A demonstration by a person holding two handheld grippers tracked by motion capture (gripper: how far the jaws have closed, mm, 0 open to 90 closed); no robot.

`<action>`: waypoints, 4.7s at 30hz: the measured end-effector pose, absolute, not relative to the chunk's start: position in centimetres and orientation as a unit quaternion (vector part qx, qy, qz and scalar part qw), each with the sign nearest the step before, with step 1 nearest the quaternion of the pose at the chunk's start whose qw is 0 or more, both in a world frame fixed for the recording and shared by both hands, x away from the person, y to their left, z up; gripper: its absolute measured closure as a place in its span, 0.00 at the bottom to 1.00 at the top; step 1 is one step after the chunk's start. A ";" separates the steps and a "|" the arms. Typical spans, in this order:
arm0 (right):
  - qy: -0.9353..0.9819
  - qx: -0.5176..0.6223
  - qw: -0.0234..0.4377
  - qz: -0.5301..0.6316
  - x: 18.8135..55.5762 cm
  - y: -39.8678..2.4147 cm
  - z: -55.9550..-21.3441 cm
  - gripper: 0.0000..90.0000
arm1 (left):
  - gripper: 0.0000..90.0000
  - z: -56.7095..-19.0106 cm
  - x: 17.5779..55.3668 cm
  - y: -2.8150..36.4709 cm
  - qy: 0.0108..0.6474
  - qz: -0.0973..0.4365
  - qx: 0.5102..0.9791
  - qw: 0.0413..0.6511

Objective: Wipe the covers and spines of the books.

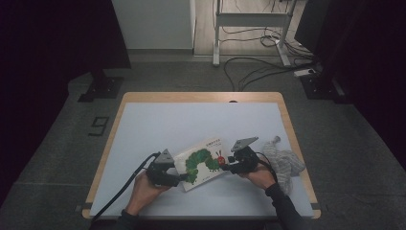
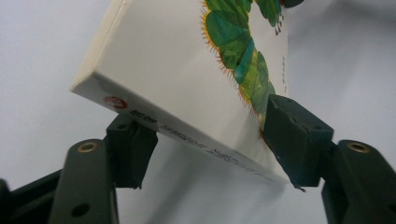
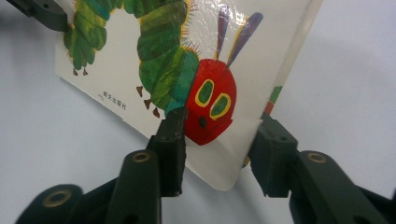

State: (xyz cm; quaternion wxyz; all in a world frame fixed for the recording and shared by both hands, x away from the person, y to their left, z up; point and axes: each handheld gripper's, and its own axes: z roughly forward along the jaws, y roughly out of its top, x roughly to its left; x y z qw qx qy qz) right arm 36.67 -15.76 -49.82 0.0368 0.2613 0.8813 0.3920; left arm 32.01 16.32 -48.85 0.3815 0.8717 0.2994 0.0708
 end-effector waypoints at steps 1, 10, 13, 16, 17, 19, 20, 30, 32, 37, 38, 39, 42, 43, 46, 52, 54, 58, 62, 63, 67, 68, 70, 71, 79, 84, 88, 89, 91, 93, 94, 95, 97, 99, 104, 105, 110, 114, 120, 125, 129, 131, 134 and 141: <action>0.882 0.263 0.037 0.390 36.7 -15.7 -49.9 0.62 | 0.41 -48.8 32.0 16.3 0.299 0.071 0.873 0.380; 0.872 0.272 0.047 0.403 37.5 -15.5 -49.4 0.48 | 0.49 -48.4 31.9 16.4 0.294 0.069 0.873 0.383; 0.869 0.280 0.054 0.406 38.1 -15.5 -49.1 0.40 | 0.51 -48.3 31.9 16.5 0.291 0.062 0.874 0.384; 0.863 0.288 0.045 0.413 39.0 -15.5 -49.1 0.36 | 0.55 -48.0 31.8 16.6 0.288 0.056 0.873 0.389; 0.861 0.291 0.036 0.417 39.3 -15.4 -49.1 0.35 | 0.56 -48.0 31.8 16.6 0.287 0.054 0.873 0.390; 0.856 0.294 0.022 0.424 39.8 -15.2 -49.2 0.35 | 0.58 -47.9 31.9 16.7 0.286 0.048 0.873 0.393; 0.854 0.294 0.010 0.429 40.0 -15.0 -49.2 0.36 | 0.59 -47.9 31.9 16.7 0.286 0.047 0.872 0.394; 0.858 0.269 0.014 0.436 39.8 -14.8 -48.7 0.53 | 0.67 -47.1 32.4 17.2 0.287 0.034 0.869 0.401; 0.856 0.267 0.016 0.442 39.6 -14.9 -48.4 0.56 | 0.72 -46.7 32.4 17.4 0.290 0.039 0.865 0.406; 0.863 0.249 0.046 0.437 38.9 -14.3 -47.7 0.57 | 0.78 -45.8 32.1 17.7 0.290 0.065 0.868 0.397; 0.864 0.248 0.051 0.436 38.8 -14.1 -47.7 0.57 | 0.78 -45.7 32.1 17.8 0.290 0.067 0.868 0.397; 0.862 0.248 0.054 0.439 38.8 -14.0 -47.6 0.57 | 0.78 -45.5 32.1 17.9 0.290 0.070 0.867 0.399; 0.857 0.247 0.061 0.449 38.8 -13.7 -47.4 0.57 | 0.77 -45.1 32.2 18.3 0.288 0.083 0.866 0.401; 0.856 0.245 0.065 0.450 38.8 -13.5 -47.3 0.57 | 0.77 -45.0 32.3 18.4 0.288 0.088 0.865 0.401; 0.856 0.245 0.079 0.449 38.9 -13.0 -46.9 0.57 | 0.76 -44.9 32.6 18.7 0.290 0.100 0.864 0.399; 0.855 0.244 0.101 0.447 39.2 -12.0 -46.5 0.58 | 0.72 -44.8 33.1 19.1 0.296 0.139 0.861 0.389; 0.855 0.244 0.105 0.446 39.4 -11.6 -46.6 0.58 | 0.71 -44.9 33.2 19.2 0.297 0.149 0.862 0.383; 0.857 0.245 0.110 0.440 39.7 -11.0 -47.1 0.58 | 0.70 -45.3 33.5 19.2 0.303 0.160 0.864 0.369; 0.860 0.247 0.113 0.432 40.0 -10.6 -47.6 0.58 | 0.69 -45.7 33.9 19.0 0.310 0.163 0.865 0.358; 0.860 0.247 0.112 0.432 40.1 -10.6 -47.7 0.58 | 0.68 -45.8 33.9 19.1 0.312 0.165 0.864 0.358; 0.859 0.251 0.115 0.432 40.2 -10.4 -47.7 0.58 | 0.66 -45.9 34.1 19.1 0.318 0.165 0.859 0.366; 0.858 0.251 0.115 0.432 40.2 -10.4 -47.7 0.58 | 0.65 -45.9 34.1 19.1 0.319 0.165 0.858 0.368; 0.858 0.254 0.115 0.432 40.3 -10.3 -47.8 0.57 | 0.62 -45.9 34.1 19.1 0.319 0.167 0.855 0.372; 0.858 0.255 0.116 0.431 40.3 -10.3 -47.8 0.57 | 0.61 -45.9 34.1 19.0 0.319 0.169 0.854 0.373; 0.857 0.262 0.120 0.428 40.4 -10.0 -47.9 0.53 | 0.59 -46.0 34.1 19.1 0.322 0.173 0.852 0.375; 0.856 0.262 0.124 0.428 40.2 -10.3 -47.6 0.46 | 0.58 -46.1 34.0 19.3 0.323 0.170 0.849 0.382; 0.855 0.267 0.130 0.426 39.9 -11.0 -47.2 0.42 | 0.57 -46.1 34.0 19.4 0.319 0.165 0.849 0.388; 0.854 0.268 0.131 0.426 39.8 -11.2 -47.1 0.40 | 0.56 -46.1 34.0 19.5 0.318 0.165 0.848 0.389; 0.855 0.268 0.134 0.423 39.7 -11.6 -47.0 0.38 | 0.56 -46.1 34.0 19.5 0.316 0.163 0.848 0.393; 0.855 0.271 0.137 0.419 39.6 -12.1 -46.8 0.36 | 0.56 -46.1 34.0 19.6 0.316 0.163 0.847 0.394; 0.855 0.273 0.138 0.420 39.6 -12.4 -46.8 0.35 | 0.56 -46.1 34.0 19.6 0.317 0.163 0.846 0.396; 0.854 0.277 0.136 0.418 39.5 -12.7 -46.7 0.33 | 0.56 -46.1 34.1 19.6 0.317 0.162 0.846 0.396; 0.854 0.280 0.137 0.416 39.4 -13.2 -46.6 0.31 | 0.56 -46.1 34.1 19.6 0.316 0.161 0.847 0.396; 0.854 0.284 0.139 0.414 39.2 -13.7 -46.4 0.29 | 0.56 -46.2 34.0 19.6 0.315 0.162 0.847 0.396; 0.852 0.296 0.147 0.407 38.7 -15.1 -45.9 0.23 | 0.55 -46.2 34.1 19.7 0.314 0.156 0.847 0.399; 0.851 0.299 0.147 0.405 38.6 -15.4 -45.8 0.23 | 0.55 -46.2 34.1 19.7 0.314 0.155 0.847 0.400; 0.853 0.306 0.155 0.394 38.0 -16.8 -45.4 0.17 | 0.52 -46.2 34.2 19.8 0.314 0.144 0.846 0.406; 0.851 0.319 0.160 0.385 37.5 -18.1 -45.3 0.14 | 0.49 -46.3 34.3 19.8 0.314 0.140 0.846 0.408; 0.844 0.341 0.168 0.379 37.0 -19.9 -45.2 0.06 | 0.46 -46.3 34.3 19.8 0.317 0.138 0.845 0.408; 0.840 0.355 0.174 0.371 36.4 -21.5 -45.2 0.01 | 0.46 -46.4 34.4 19.8 0.317 0.138 0.846 0.406; 0.838 0.368 0.179 0.362 35.9 -22.8 -45.2 0.00 | 0.47 -46.5 34.4 19.9 0.316 0.136 0.847 0.406; 0.837 0.373 0.181 0.358 35.6 -23.5 -45.2 0.00 | 0.50 -46.5 34.4 19.9 0.315 0.132 0.847 0.407; 0.832 0.383 0.185 0.355 35.1 -24.7 -45.3 0.00 | 0.52 -46.5 34.5 19.9 0.316 0.131 0.847 0.407; 0.821 0.413 0.200 0.340 34.1 -27.8 -45.4 0.00 | 0.56 -46.6 34.5 19.9 0.318 0.139 0.846 0.405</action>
